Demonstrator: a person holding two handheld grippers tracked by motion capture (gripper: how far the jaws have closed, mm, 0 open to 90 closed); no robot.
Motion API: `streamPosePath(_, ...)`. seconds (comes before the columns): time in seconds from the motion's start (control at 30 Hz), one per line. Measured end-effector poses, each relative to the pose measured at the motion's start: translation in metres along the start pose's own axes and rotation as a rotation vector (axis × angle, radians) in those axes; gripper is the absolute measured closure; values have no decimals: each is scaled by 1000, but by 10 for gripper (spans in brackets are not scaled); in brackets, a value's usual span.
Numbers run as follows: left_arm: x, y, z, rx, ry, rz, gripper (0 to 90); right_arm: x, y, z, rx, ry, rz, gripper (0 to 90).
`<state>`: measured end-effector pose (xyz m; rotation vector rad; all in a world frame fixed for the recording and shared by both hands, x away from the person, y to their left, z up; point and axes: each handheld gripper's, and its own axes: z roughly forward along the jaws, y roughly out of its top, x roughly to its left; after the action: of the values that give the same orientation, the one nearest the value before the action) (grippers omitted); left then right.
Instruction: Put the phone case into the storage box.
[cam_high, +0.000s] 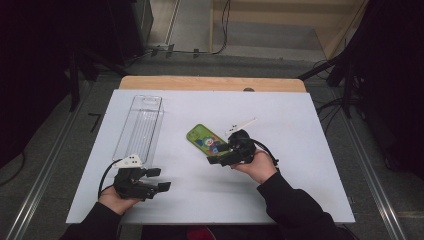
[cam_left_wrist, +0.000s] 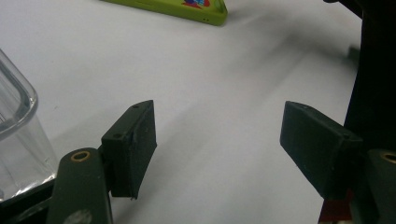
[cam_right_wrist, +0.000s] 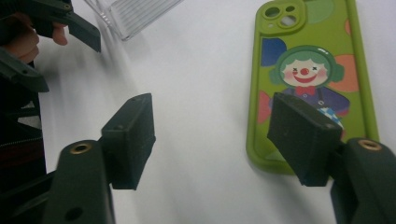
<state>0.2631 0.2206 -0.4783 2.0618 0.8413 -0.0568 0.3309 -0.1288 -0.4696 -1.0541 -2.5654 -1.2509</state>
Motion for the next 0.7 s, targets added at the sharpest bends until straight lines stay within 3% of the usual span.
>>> streamPosePath(0.57, 0, 0, 0, 2, 0, 0, 278, -3, -24, -34, -38, -26, -1, 233)
streamPosePath(0.7, 0, 0, 1, 3, -2, 2, 278, -5, -34, -42, -42, -32, 7, 180)
